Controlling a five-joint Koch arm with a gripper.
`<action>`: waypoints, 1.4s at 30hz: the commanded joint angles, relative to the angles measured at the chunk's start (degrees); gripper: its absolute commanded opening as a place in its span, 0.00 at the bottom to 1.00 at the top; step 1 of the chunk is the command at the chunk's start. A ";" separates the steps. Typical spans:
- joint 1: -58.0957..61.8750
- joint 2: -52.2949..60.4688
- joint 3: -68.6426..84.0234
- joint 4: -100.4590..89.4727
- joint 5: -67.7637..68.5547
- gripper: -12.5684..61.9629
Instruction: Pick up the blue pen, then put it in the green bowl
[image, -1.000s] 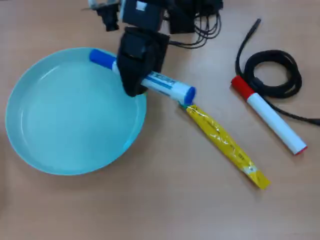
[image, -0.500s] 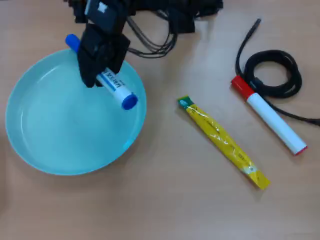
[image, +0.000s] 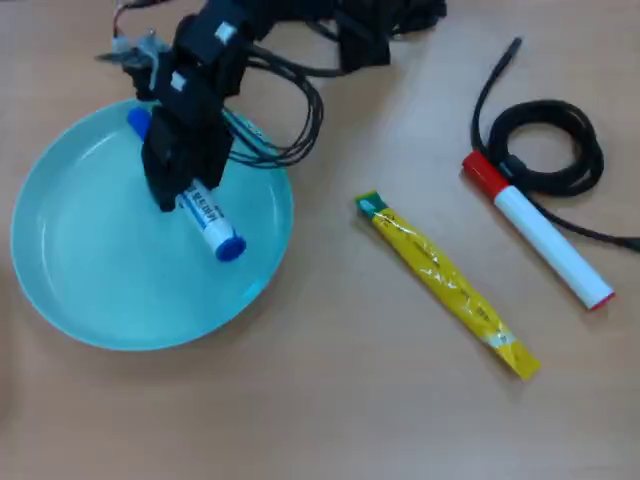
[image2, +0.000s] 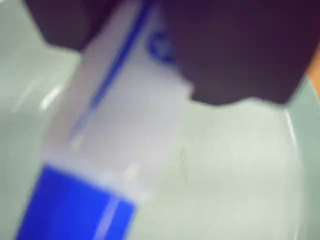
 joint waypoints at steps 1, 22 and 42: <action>1.23 -0.09 -4.31 -5.45 -0.35 0.10; 2.55 -3.43 0.00 -13.54 -0.26 0.30; 1.93 -4.92 0.88 -13.97 0.35 0.59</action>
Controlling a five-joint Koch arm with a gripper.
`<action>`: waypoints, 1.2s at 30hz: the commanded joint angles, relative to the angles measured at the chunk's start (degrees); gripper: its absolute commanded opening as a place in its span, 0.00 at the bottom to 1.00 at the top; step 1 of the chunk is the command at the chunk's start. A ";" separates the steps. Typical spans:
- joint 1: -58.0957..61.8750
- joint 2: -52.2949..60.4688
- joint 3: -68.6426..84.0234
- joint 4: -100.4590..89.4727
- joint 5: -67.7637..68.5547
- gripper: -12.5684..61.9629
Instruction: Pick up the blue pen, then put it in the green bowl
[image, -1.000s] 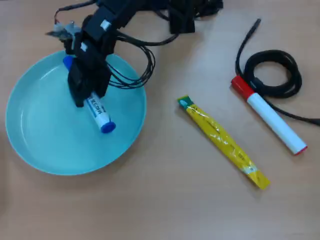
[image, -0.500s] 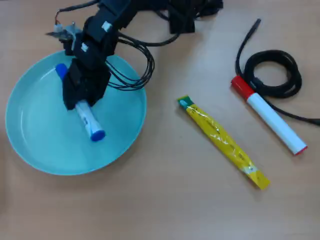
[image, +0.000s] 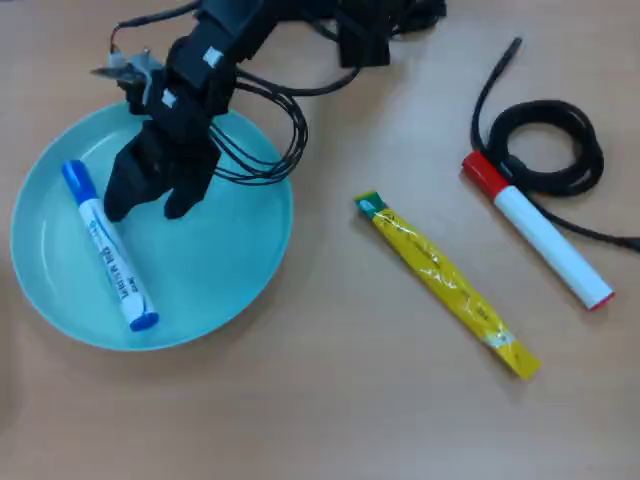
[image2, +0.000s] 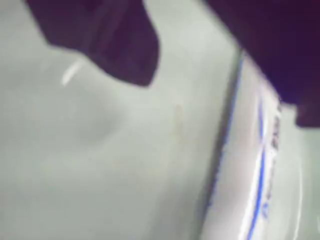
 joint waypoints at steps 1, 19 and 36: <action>-0.09 0.62 -1.32 -4.22 0.26 0.59; -8.44 18.63 2.99 -0.35 -3.16 0.58; -27.33 50.98 31.90 2.72 -9.84 0.58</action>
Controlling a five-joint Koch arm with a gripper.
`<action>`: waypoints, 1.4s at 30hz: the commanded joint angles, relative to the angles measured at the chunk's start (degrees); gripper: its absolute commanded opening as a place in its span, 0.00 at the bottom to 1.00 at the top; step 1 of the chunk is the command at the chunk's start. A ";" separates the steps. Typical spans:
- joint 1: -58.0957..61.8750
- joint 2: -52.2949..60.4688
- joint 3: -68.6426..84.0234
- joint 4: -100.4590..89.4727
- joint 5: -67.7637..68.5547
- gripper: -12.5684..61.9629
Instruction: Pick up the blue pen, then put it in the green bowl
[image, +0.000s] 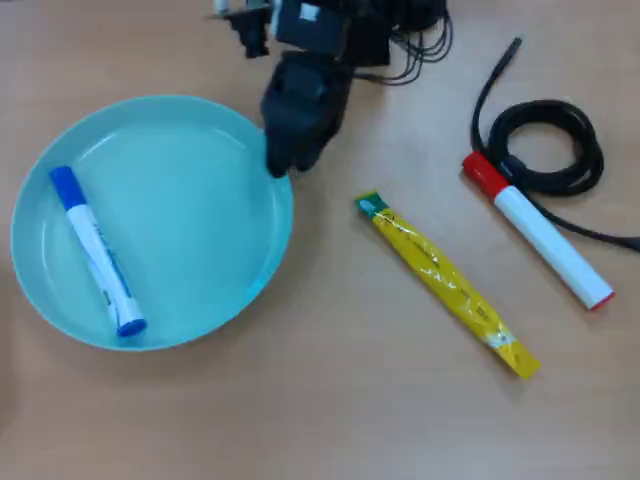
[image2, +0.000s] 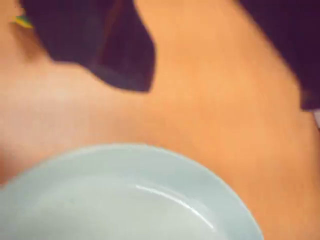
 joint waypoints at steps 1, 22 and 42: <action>-2.37 6.59 0.88 -1.67 -0.88 0.58; -8.53 14.06 48.78 -39.73 -0.18 0.48; -10.46 13.89 51.06 -34.45 -1.32 0.13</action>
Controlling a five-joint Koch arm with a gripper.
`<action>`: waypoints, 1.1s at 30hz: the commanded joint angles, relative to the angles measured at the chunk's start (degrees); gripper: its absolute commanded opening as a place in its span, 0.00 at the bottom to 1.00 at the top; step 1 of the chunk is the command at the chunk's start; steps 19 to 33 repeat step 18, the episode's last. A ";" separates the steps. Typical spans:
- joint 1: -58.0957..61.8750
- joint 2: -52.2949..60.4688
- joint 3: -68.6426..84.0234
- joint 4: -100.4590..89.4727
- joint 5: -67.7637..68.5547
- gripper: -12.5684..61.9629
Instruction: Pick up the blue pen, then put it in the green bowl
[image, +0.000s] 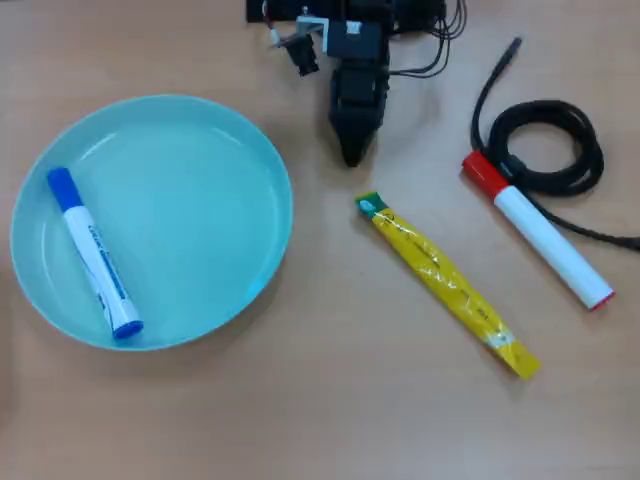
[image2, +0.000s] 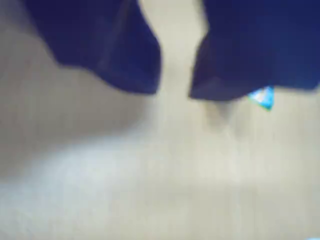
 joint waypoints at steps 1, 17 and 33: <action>0.18 5.54 2.55 1.85 -0.44 0.11; 0.00 5.45 2.55 6.42 -0.44 0.11; 0.00 5.45 2.55 6.77 -0.44 0.11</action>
